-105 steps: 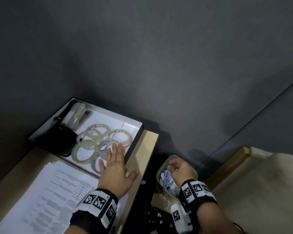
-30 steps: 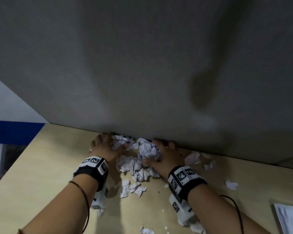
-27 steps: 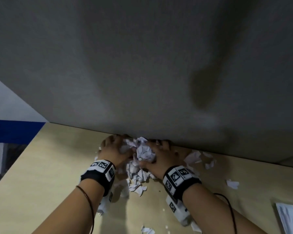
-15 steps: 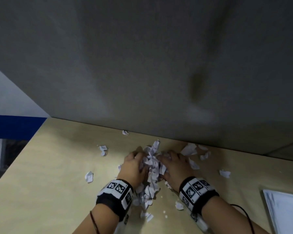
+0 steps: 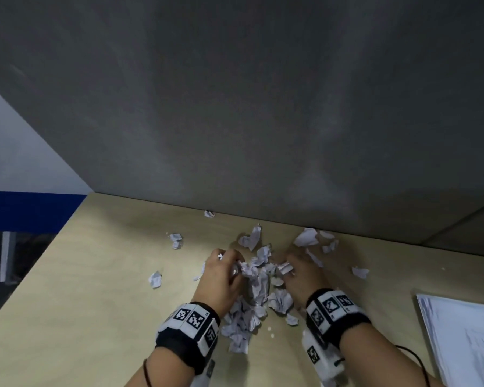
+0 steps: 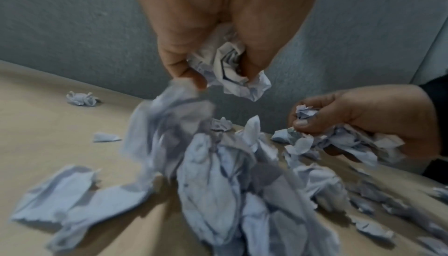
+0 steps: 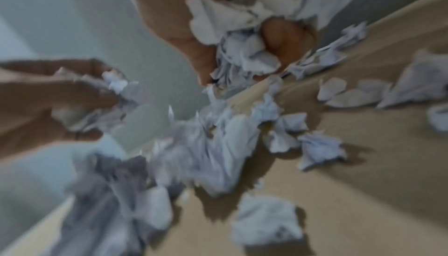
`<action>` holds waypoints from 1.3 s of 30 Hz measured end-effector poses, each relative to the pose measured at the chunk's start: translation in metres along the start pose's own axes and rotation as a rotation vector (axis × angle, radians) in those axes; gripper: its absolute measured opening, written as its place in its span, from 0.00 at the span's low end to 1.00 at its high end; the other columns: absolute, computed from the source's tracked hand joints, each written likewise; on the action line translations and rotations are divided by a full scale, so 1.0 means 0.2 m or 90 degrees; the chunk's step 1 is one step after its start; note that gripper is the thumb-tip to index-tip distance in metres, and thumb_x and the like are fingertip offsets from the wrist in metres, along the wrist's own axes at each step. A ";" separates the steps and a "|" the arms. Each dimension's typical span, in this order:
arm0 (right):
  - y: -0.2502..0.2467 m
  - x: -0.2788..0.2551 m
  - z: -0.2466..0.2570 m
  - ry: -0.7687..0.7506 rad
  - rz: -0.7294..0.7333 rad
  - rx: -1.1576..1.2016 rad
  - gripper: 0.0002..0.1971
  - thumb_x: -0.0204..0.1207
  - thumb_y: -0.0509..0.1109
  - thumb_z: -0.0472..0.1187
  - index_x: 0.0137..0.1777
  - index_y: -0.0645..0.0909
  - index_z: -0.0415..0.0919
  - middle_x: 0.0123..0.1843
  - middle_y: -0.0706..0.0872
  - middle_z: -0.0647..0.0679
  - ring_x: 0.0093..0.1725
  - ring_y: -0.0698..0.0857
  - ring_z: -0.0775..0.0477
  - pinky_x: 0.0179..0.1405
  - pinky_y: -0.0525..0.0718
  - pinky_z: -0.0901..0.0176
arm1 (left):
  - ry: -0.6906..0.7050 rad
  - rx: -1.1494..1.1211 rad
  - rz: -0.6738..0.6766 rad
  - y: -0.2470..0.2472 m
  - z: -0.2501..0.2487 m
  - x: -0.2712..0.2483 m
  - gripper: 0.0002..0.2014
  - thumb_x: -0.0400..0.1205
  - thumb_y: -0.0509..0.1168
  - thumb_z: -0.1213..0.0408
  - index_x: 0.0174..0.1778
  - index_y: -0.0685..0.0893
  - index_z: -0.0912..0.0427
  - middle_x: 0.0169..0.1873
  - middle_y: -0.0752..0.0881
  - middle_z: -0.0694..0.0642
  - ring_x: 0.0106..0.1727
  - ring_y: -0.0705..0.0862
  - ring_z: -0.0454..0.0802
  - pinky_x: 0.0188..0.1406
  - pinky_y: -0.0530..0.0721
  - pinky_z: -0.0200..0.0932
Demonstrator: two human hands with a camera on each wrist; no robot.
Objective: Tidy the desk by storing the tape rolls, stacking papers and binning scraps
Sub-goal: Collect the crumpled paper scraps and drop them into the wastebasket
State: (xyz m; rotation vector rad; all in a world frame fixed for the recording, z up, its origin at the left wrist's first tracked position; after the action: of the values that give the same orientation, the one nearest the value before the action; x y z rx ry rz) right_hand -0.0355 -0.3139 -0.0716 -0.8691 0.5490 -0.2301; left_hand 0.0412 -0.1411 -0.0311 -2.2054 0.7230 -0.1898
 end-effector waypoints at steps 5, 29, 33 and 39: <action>-0.11 -0.11 -0.11 0.117 -0.087 0.289 0.08 0.70 0.67 0.44 0.48 0.81 0.55 0.52 0.86 0.47 0.52 0.85 0.43 0.56 0.85 0.46 | 0.052 -0.044 -0.050 -0.07 -0.12 -0.04 0.07 0.77 0.65 0.70 0.46 0.81 0.53 0.47 0.74 0.49 0.46 0.77 0.46 0.45 0.72 0.33; -0.29 -0.75 -0.48 0.180 -0.322 0.557 0.06 0.68 0.74 0.34 0.37 0.78 0.39 0.34 0.84 0.43 0.36 0.79 0.45 0.39 0.72 0.56 | 0.015 0.281 0.140 0.31 -0.01 -0.21 0.17 0.76 0.66 0.56 0.62 0.79 0.48 0.61 0.73 0.56 0.64 0.71 0.56 0.63 0.75 0.43; -0.32 -0.80 -0.54 0.176 -0.321 0.598 0.06 0.68 0.74 0.33 0.36 0.78 0.38 0.33 0.82 0.45 0.35 0.79 0.45 0.39 0.72 0.57 | 0.011 0.232 0.083 0.25 -0.04 -0.19 0.12 0.71 0.70 0.59 0.50 0.85 0.52 0.53 0.75 0.57 0.58 0.76 0.58 0.57 0.79 0.45; -0.36 -0.80 -0.66 0.198 -0.311 0.684 0.09 0.63 0.76 0.34 0.39 0.80 0.42 0.39 0.84 0.43 0.42 0.83 0.43 0.43 0.77 0.57 | 0.067 0.171 0.018 0.28 -0.26 -0.17 0.08 0.63 0.75 0.67 0.36 0.85 0.55 0.46 0.78 0.61 0.49 0.79 0.65 0.48 0.81 0.50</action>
State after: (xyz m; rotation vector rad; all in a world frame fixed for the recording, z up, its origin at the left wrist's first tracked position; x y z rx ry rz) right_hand -0.2396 -0.3810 -0.0257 0.1100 0.4000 -1.0115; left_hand -0.0311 -0.1858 -0.0337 -1.9400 0.7409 -0.3699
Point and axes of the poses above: each hand's wrist, its own x-axis towards the middle knuckle, its own y-axis out of the palm, z = x × y, the point moved 7 cm from there along x, towards the middle knuckle
